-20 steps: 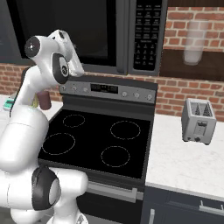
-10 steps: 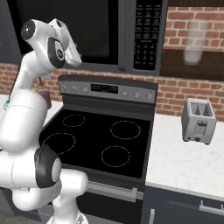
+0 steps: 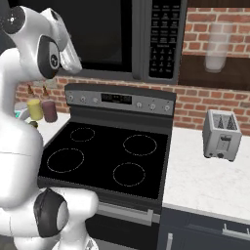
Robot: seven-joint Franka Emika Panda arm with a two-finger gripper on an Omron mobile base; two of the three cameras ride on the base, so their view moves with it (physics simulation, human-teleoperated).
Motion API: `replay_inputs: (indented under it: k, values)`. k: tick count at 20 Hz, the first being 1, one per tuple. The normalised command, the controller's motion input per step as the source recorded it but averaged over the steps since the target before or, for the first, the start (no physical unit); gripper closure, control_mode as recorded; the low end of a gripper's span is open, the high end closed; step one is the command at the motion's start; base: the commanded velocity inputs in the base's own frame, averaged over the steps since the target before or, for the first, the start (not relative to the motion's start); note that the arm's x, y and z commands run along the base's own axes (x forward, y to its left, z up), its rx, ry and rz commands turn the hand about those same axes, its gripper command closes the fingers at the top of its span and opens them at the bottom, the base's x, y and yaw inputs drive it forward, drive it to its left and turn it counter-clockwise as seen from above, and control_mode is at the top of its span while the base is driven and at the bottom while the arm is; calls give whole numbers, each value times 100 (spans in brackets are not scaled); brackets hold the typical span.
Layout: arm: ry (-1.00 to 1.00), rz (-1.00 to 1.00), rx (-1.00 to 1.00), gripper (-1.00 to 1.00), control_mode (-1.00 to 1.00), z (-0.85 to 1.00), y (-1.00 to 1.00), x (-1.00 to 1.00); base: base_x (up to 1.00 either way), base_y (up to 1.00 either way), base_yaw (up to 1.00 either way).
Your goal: Pick the lemon wedge from the sink and place it in the bowl. Then pick the bowl and place it in the microwave. Then close the microwave door and press the start button.
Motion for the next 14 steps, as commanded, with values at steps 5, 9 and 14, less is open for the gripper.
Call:
replay_inputs:
  k: [5,9,14]
  values:
    - [-1,22,21,-100,-100,-46,-76,-100,0,0,0]
    - [-4,24,27,-100,-100,-55,-100,-100,0,0,0]
    - [-12,14,27,-100,-100,11,-97,-34,0,0,0]
